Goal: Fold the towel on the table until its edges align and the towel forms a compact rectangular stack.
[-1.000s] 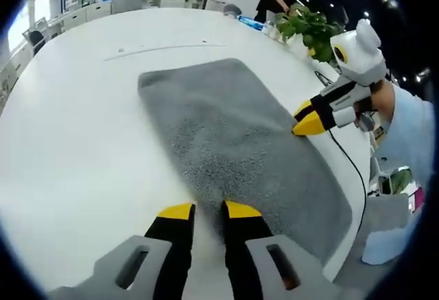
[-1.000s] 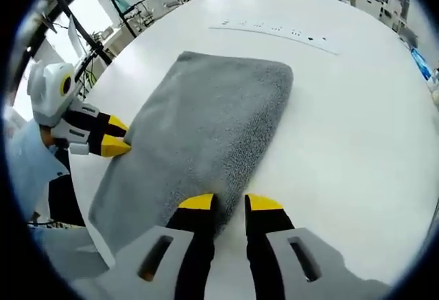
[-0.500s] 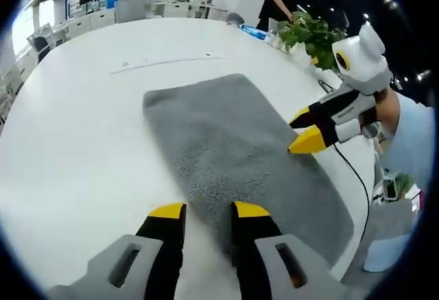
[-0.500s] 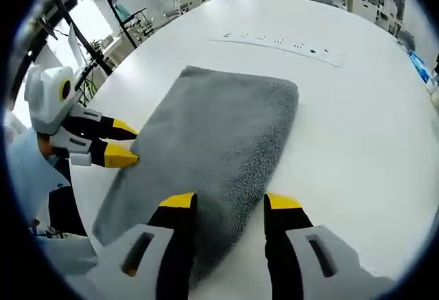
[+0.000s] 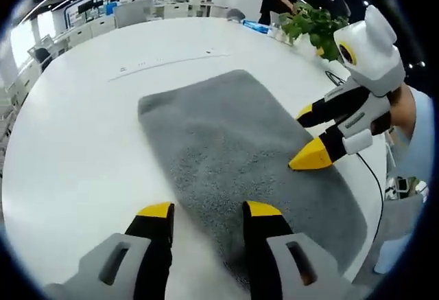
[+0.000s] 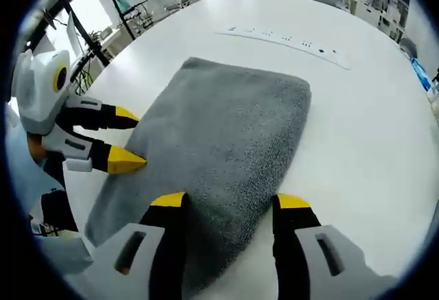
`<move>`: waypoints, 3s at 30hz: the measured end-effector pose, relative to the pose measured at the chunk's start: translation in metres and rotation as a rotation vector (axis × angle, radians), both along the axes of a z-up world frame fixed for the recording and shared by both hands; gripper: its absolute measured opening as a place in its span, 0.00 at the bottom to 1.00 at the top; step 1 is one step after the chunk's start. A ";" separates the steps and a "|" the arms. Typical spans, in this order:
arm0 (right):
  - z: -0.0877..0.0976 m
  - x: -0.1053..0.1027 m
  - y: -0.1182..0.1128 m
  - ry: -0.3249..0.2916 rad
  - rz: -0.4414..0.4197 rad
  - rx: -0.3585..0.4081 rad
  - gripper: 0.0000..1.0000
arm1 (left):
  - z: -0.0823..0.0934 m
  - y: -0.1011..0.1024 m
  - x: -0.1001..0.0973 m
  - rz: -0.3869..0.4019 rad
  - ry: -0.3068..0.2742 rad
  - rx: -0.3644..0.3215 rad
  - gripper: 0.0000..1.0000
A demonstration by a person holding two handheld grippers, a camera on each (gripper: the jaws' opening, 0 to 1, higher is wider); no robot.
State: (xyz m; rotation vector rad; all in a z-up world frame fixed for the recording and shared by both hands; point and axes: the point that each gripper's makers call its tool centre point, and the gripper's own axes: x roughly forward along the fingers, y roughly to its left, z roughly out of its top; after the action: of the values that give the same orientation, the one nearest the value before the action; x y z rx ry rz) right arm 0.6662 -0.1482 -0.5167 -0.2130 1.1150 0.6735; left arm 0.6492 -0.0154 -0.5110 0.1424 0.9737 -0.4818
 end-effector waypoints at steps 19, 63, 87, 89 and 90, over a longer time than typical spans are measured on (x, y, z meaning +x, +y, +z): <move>0.001 -0.007 -0.011 0.027 0.011 -0.003 0.05 | -0.005 -0.003 -0.004 -0.054 0.022 -0.022 0.08; 0.013 -0.020 -0.044 -0.067 0.096 -0.053 0.12 | 0.000 0.044 -0.022 0.051 -0.023 -0.008 0.26; 0.034 -0.078 -0.030 -0.035 0.359 0.032 0.23 | 0.035 0.019 -0.071 -0.234 -0.072 -0.115 0.32; 0.036 -0.083 -0.030 -0.033 0.378 0.038 0.24 | 0.038 0.017 -0.077 -0.260 -0.072 -0.119 0.33; 0.036 -0.085 -0.030 -0.033 0.385 0.037 0.25 | 0.040 0.016 -0.083 -0.280 -0.072 -0.118 0.33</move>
State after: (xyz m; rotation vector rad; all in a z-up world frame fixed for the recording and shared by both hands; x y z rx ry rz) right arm 0.5809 -0.1785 -0.4808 -0.4119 1.0374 1.0279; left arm 0.5664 0.0005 -0.4708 0.1900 0.8563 -0.7843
